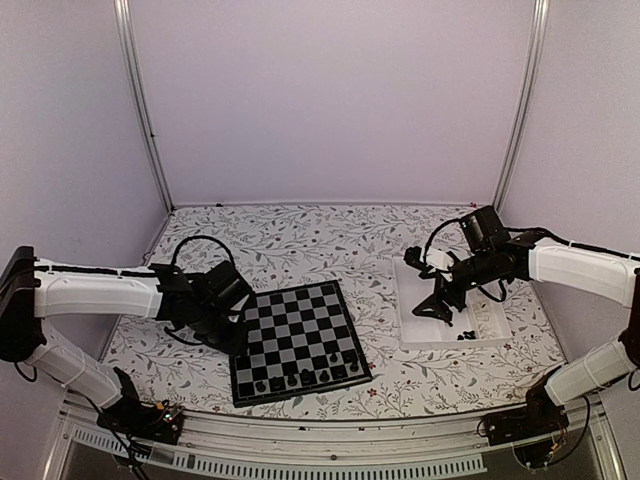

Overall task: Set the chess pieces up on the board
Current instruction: Pick up the chess piece from the chessboard, then place the chess piece on the chessboard.

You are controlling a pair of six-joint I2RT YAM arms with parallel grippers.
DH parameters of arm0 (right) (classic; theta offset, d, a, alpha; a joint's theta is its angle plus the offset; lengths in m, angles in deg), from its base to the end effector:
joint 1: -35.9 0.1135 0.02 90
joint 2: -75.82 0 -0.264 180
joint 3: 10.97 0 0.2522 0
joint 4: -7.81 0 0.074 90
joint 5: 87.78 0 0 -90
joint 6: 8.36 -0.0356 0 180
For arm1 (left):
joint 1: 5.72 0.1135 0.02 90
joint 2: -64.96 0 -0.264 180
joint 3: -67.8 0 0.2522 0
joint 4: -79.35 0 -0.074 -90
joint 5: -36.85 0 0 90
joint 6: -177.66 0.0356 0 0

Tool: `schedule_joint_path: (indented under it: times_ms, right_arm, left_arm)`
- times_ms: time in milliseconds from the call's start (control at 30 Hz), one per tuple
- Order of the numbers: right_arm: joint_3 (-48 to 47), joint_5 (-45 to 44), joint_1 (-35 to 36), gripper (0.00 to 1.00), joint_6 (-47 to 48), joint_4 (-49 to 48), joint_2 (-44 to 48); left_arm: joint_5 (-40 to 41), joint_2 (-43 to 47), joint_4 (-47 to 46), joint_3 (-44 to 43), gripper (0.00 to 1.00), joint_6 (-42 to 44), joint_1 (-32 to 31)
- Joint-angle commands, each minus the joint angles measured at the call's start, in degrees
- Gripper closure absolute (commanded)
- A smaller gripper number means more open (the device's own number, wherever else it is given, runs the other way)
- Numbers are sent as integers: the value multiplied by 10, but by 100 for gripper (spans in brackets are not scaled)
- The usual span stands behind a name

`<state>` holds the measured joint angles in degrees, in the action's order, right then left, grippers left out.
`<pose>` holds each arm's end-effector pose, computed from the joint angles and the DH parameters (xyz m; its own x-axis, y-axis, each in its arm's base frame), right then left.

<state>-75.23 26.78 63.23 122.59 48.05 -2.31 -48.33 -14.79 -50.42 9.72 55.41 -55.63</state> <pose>0.2357 0.1384 0.2252 -0.1280 -0.7372 -0.6635 -0.9506 0.2820 -0.1299 0.1578 -0.1828 0.1761 -0.9155 0.2619 -0.3054 0.3039 0.9476 -0.0982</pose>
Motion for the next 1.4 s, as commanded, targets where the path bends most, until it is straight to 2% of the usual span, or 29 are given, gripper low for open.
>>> schedule_joint_path:
  times_ms: [0,200,400,600,800,1367]
  right_arm:
    - [6,1,-2,1,2,-11,-8]
    - [5,1,-2,1,2,-11,-9]
    - [6,-2,-2,1,3,-11,-10]
    - [6,-3,-2,1,4,-11,-11]
    - [1,-6,-3,1,4,-13,-18]
    - [2,-5,-3,1,3,-13,-18]
  left_arm:
    - [-18,-10,3,-15,72,8,11]
    - [-30,-10,12,-20,82,8,12]
    - [-33,30,50,-24,92,-8,5]
    - [-51,83,96,-20,93,-13,-51]
    - [-74,81,118,-8,94,-40,-129]
    - [-73,42,88,7,93,-48,-157]
